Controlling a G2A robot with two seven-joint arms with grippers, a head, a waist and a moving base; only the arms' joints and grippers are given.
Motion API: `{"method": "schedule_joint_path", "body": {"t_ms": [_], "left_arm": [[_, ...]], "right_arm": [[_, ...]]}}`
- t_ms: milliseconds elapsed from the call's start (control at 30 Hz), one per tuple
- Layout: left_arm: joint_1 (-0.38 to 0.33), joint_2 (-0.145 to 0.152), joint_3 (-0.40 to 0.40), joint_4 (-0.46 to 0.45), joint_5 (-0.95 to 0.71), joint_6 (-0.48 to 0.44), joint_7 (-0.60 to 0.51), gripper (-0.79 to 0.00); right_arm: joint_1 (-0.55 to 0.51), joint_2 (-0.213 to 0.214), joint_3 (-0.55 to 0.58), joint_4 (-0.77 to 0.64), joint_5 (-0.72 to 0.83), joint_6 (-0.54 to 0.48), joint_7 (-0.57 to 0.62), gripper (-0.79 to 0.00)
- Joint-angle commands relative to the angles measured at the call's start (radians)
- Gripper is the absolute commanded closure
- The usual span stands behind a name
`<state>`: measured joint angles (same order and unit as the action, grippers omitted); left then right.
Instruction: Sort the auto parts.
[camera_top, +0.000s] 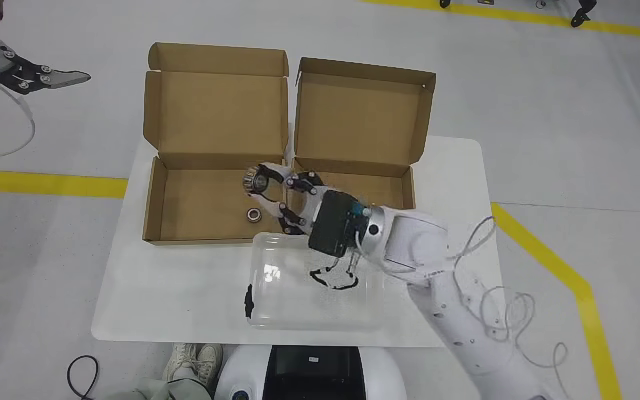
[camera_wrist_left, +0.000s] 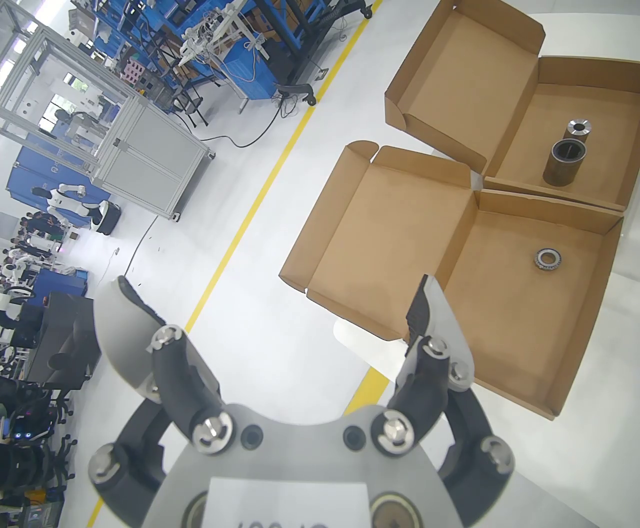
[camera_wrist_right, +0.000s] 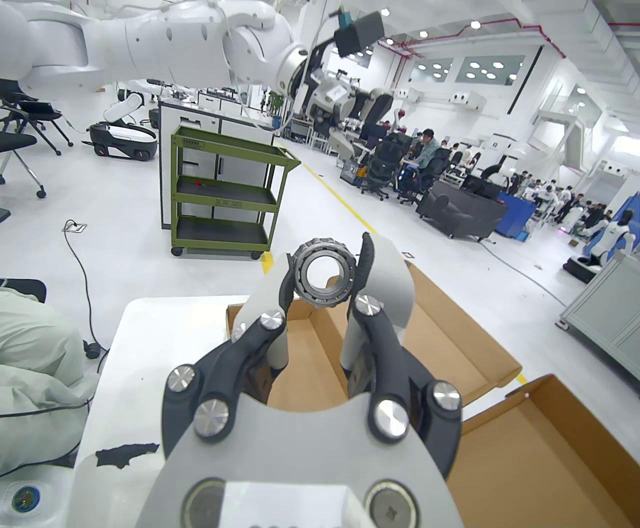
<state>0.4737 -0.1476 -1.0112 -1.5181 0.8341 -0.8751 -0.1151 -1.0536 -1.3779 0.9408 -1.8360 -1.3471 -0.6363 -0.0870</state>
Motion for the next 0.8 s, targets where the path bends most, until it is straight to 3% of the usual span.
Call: {"method": "schedule_joint_path", "body": {"t_ms": [0,367,767], "left_arm": [[0.000,0.000,0.000,0.000,0.000,0.000,0.000,-0.785],[0.000,0.000,0.000,0.000,0.000,0.000,0.000,-0.785],[0.000,0.000,0.000,0.000,0.000,0.000,0.000,-0.785]], "right_arm": [[0.022,-0.002,0.003,-0.016,-0.001,0.008,0.008,0.000],[0.113,-0.007,0.057,-0.077,0.054,0.028,0.008,0.000],[0.143,-0.004,0.110,-0.101,0.074,0.030,-0.007,0.000]]}}
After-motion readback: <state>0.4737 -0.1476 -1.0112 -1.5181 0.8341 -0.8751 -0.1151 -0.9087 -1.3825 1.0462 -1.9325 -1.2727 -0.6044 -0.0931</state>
